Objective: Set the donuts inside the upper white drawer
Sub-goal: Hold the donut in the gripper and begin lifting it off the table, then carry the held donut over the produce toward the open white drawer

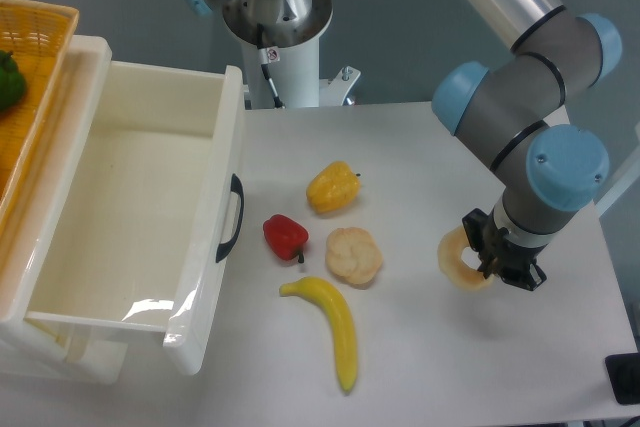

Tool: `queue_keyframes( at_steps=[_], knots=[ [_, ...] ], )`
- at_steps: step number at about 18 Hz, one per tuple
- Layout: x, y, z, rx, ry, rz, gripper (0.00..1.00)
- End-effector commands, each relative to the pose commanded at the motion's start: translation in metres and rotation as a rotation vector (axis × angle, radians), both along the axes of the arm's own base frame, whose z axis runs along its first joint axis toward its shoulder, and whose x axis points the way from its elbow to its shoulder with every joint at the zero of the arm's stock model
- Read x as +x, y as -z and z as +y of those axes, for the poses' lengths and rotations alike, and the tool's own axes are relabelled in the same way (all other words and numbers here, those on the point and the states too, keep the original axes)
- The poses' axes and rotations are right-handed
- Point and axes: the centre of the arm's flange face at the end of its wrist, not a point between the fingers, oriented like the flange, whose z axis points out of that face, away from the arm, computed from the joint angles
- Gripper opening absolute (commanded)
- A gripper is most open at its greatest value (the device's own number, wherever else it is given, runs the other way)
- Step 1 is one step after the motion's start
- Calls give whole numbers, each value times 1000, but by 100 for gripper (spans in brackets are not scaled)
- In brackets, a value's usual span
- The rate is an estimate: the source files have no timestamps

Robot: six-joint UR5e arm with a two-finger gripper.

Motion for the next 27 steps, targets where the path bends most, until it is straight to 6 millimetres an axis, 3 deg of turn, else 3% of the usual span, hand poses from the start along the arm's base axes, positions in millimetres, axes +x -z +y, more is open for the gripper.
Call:
queue_keyframes(
  at_steps=[7, 13, 18, 24, 27],
  knots=[
    [-1, -2, 0, -3, -3, 4, 0],
    [11, -27, -6, 5, -6, -4, 0],
    [65, -84, -10, 67, -66, -97, 0],
    [127, -140, 10, 166, -144, -159, 0],
    [162, -157, 32, 203, -196, -180, 0]
  ],
)
